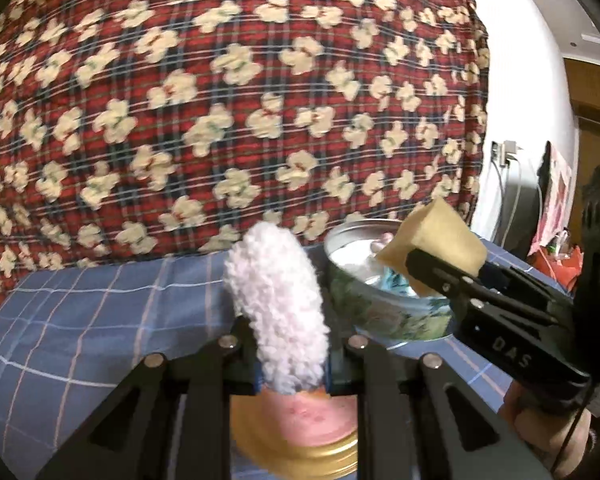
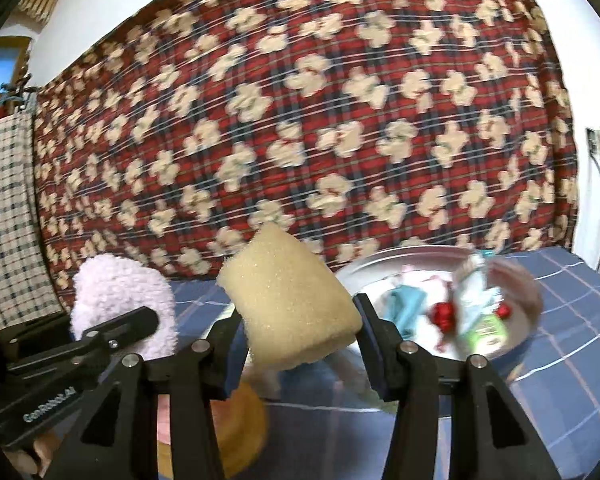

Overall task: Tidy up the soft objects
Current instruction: 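Carry the sock in the left tool and sponge in the right tool over the tin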

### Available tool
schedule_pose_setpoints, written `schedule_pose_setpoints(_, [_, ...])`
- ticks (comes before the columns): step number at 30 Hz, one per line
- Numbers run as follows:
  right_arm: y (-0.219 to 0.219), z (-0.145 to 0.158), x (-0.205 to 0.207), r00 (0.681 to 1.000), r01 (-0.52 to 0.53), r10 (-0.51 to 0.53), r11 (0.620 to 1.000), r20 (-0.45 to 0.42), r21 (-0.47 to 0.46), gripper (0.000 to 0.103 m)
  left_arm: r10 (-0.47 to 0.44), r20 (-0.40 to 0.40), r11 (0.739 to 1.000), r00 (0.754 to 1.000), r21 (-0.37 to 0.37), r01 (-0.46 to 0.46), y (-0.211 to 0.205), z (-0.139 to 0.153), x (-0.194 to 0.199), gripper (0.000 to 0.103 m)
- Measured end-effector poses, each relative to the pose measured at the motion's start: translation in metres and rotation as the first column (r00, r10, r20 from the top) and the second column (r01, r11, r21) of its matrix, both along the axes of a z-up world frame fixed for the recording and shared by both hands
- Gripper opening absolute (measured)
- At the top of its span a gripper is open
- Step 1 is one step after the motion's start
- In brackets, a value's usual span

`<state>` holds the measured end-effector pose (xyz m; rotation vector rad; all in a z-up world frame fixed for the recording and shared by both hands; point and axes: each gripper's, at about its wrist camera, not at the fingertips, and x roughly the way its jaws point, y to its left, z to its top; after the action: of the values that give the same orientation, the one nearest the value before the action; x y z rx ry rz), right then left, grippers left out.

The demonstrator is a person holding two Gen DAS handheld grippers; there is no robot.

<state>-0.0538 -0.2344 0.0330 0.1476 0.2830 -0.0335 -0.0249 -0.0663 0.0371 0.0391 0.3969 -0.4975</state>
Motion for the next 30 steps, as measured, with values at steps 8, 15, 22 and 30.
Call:
schedule_pose_setpoints(8, [-0.062,0.003,0.002,0.992,0.125,-0.125,0.992,0.010,-0.019,0.052,-0.077,-0.004,0.997,0.997,-0.011,0.077,-0.056,0.010,0.006,0.018])
schedule_pose_setpoints(15, [-0.107,0.003,0.009,0.977,0.213,-0.213,0.976,0.018,-0.053,0.052,-0.133,-0.012,0.991,0.991,0.011,0.133,-0.107,0.009,0.015,0.018])
schedule_pose_setpoints(22, [-0.142,0.004,0.018,0.960,0.281,-0.280,0.955,0.025,-0.099,0.052,-0.154,-0.033,0.988,0.987,0.020,0.155,-0.147,0.005,0.026,0.018])
schedule_pose_setpoints(30, [-0.179,-0.003,0.032,0.949,0.312,-0.314,0.945,-0.013,-0.099,0.052,-0.163,-0.068,0.986,0.984,0.022,0.165,-0.191,-0.002,0.037,0.018])
